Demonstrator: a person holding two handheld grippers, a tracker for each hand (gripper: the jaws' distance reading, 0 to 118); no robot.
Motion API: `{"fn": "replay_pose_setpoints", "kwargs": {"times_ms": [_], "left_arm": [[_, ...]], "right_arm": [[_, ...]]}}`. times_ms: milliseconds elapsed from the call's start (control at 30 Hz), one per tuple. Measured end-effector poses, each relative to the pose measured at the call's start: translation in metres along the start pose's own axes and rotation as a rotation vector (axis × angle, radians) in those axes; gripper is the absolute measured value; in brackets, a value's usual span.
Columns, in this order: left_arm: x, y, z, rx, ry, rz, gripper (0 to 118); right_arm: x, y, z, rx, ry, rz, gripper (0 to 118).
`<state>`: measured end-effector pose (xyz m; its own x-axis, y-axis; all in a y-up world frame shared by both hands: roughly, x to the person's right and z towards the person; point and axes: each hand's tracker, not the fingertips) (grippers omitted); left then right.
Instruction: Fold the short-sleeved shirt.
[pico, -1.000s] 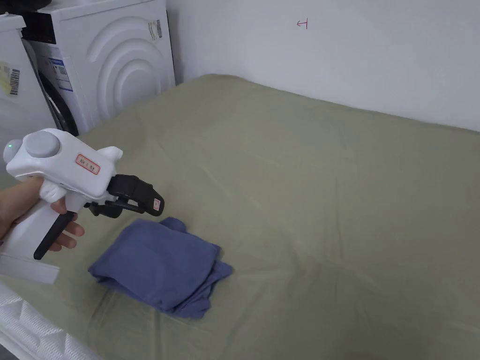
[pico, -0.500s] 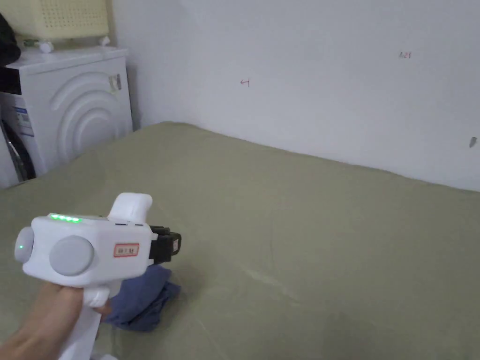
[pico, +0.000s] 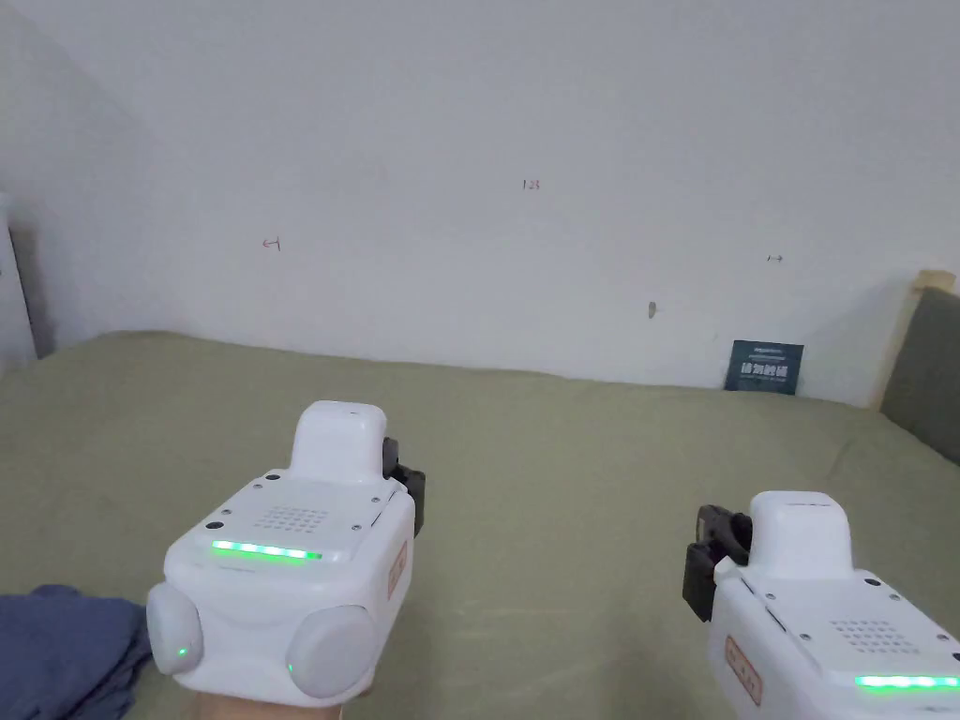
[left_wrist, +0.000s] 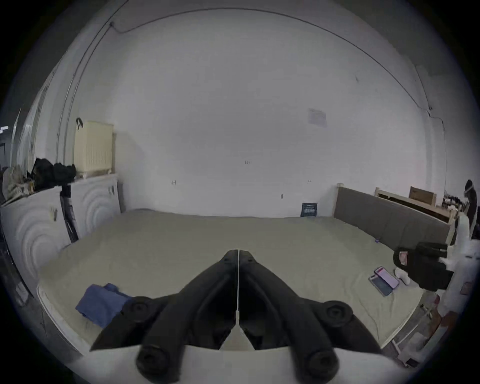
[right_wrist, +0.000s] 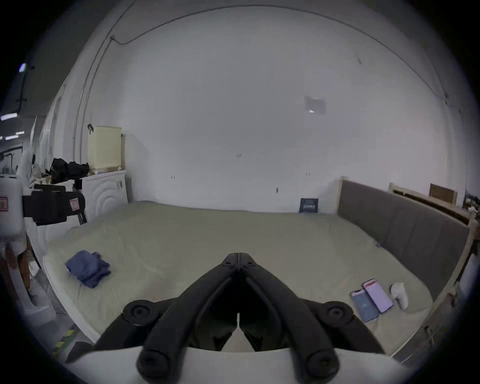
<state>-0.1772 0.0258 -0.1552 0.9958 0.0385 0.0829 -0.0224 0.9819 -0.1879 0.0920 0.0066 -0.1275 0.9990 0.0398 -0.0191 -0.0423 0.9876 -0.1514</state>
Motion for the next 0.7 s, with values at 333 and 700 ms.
{"fn": "replay_pose_setpoints", "kwargs": {"times_ms": [333,700], "left_arm": [[0.023,0.001,0.005,0.010,-0.053,-0.064,2],[0.017,0.005,-0.004,0.014,-0.019,-0.081,45]], "right_arm": [[0.011,0.008,0.007,0.032,-0.055,-0.006,0],[0.007,0.021,-0.004,0.035,-0.052,-0.010,54]]}}
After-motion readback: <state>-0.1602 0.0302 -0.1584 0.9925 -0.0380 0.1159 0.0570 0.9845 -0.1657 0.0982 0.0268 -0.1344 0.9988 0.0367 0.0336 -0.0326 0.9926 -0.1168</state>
